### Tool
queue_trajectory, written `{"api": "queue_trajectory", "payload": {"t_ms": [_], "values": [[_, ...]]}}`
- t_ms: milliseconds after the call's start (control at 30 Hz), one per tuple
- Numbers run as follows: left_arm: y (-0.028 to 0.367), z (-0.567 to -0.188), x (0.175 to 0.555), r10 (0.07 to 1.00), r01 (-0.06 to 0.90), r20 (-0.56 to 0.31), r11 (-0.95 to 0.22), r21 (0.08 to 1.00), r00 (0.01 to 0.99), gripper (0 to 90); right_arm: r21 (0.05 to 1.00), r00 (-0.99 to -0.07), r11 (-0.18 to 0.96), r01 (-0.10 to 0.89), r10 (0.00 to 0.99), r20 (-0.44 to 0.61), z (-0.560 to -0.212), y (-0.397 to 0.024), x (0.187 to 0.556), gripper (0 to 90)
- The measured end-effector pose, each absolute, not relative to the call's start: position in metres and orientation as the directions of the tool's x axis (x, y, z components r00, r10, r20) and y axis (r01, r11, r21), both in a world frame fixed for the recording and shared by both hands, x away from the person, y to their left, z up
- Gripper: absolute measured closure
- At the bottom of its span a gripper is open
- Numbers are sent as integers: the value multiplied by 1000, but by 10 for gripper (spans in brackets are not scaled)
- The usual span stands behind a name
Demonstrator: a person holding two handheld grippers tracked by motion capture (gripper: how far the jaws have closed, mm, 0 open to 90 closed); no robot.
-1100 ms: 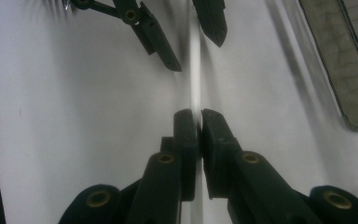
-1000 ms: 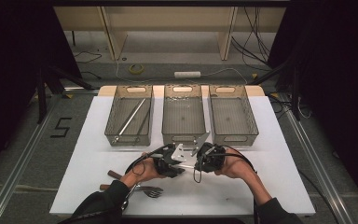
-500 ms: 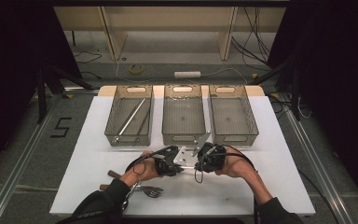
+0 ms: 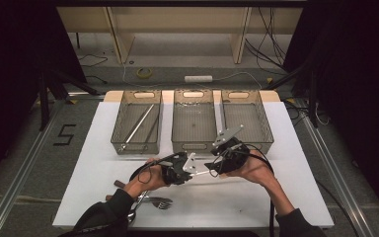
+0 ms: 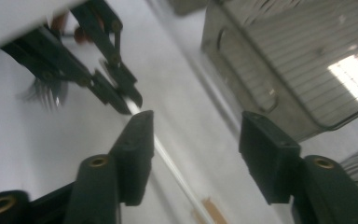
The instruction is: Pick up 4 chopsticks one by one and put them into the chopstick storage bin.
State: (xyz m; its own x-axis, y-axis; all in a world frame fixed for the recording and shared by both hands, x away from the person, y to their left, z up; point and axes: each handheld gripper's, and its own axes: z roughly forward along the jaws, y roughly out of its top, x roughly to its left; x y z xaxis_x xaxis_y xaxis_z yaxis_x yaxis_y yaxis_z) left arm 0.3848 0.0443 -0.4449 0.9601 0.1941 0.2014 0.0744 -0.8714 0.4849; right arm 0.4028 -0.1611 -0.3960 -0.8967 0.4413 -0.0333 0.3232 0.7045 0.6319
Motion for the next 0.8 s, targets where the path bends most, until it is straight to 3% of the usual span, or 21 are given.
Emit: {"api": "queue_trajectory", "payload": {"t_ms": [233, 400, 800], "values": [[56, -441, 391, 310, 199, 150, -844, 499, 939, 832, 720, -867, 617, 317, 496, -44, -382, -170, 390, 380], [64, -437, 396, 374, 264, 125, -819, 510, 919, 832, 778, -865, 537, 326, 501, 16, -379, -178, 383, 366], [88, -425, 406, 506, 403, 32, -721, 564, 862, 832, 827, -836, 437, 354, 544, 71, -405, -194, 371, 327]]}}
